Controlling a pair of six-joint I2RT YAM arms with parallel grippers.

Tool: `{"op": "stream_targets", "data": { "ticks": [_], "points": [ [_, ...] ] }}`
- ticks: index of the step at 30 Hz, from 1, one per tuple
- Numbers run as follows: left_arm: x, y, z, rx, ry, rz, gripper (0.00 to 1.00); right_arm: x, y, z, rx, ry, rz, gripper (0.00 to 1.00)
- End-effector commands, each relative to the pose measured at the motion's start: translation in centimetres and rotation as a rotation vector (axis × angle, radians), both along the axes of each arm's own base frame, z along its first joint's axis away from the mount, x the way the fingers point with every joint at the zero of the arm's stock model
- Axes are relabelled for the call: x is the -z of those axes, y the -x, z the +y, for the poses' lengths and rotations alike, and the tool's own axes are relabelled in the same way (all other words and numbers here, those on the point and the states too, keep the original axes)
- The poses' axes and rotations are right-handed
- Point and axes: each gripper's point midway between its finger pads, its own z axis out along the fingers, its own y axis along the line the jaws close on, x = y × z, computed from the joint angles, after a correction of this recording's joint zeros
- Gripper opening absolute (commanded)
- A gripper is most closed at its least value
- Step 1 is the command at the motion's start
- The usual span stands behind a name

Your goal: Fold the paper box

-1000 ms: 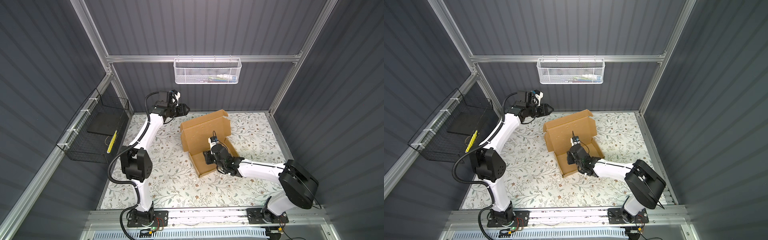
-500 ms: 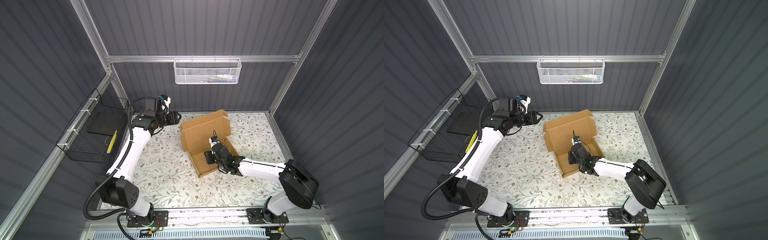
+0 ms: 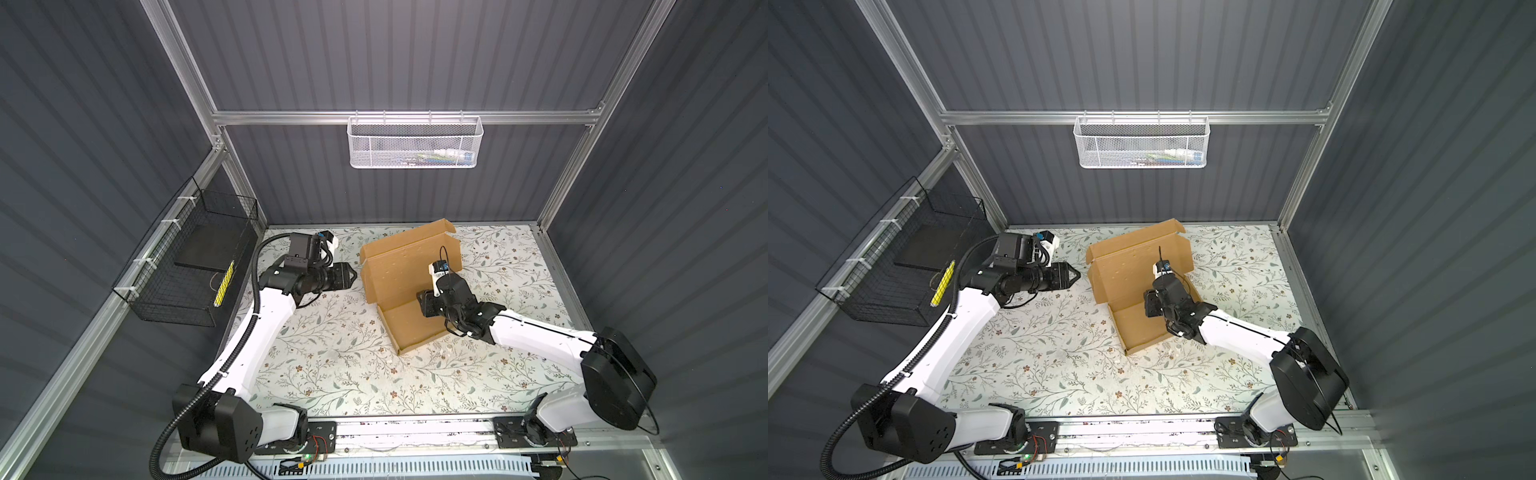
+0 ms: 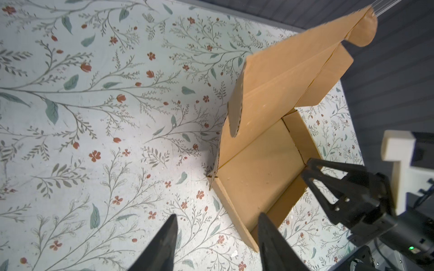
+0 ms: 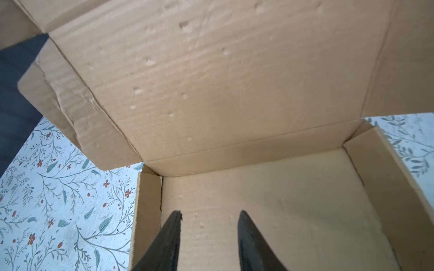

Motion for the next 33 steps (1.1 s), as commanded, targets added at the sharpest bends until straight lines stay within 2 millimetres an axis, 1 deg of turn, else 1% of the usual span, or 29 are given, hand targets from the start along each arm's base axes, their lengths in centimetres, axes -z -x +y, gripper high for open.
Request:
{"op": "stream_targets", "data": {
  "ticks": [1,6,9,16,19,24,27,33],
  "points": [
    [0.3,0.4,-0.1,0.005,0.022,-0.006,0.55,-1.3,-0.3,-0.5,-0.010,0.008,-0.008,0.43],
    [1.3,-0.4,-0.4,0.016,0.021,-0.019,0.55,-2.1,-0.7,-1.1,-0.007,0.014,-0.019,0.43],
    [1.8,-1.1,-1.0,0.033,0.026,-0.026,0.55,-2.5,-0.9,-1.4,-0.002,0.014,-0.024,0.43],
    [2.8,-2.4,-2.8,0.083,0.018,-0.033,0.54,-2.2,-1.0,-2.1,0.012,0.015,-0.014,0.44],
    [3.4,-3.0,-3.2,0.090,-0.001,-0.034,0.53,-2.2,-1.2,-2.2,0.015,0.012,-0.013,0.44],
    [3.6,-4.2,-3.9,0.088,-0.026,-0.064,0.51,-2.2,-1.3,-2.4,0.015,0.011,-0.012,0.44],
    [3.7,-4.8,-4.1,0.080,-0.038,-0.082,0.47,-2.2,-1.3,-2.5,0.014,0.009,-0.010,0.44],
    [4.0,-5.8,-4.8,0.089,-0.042,-0.103,0.37,-2.2,-1.3,-2.8,0.018,0.009,-0.009,0.44]
  ]
}}
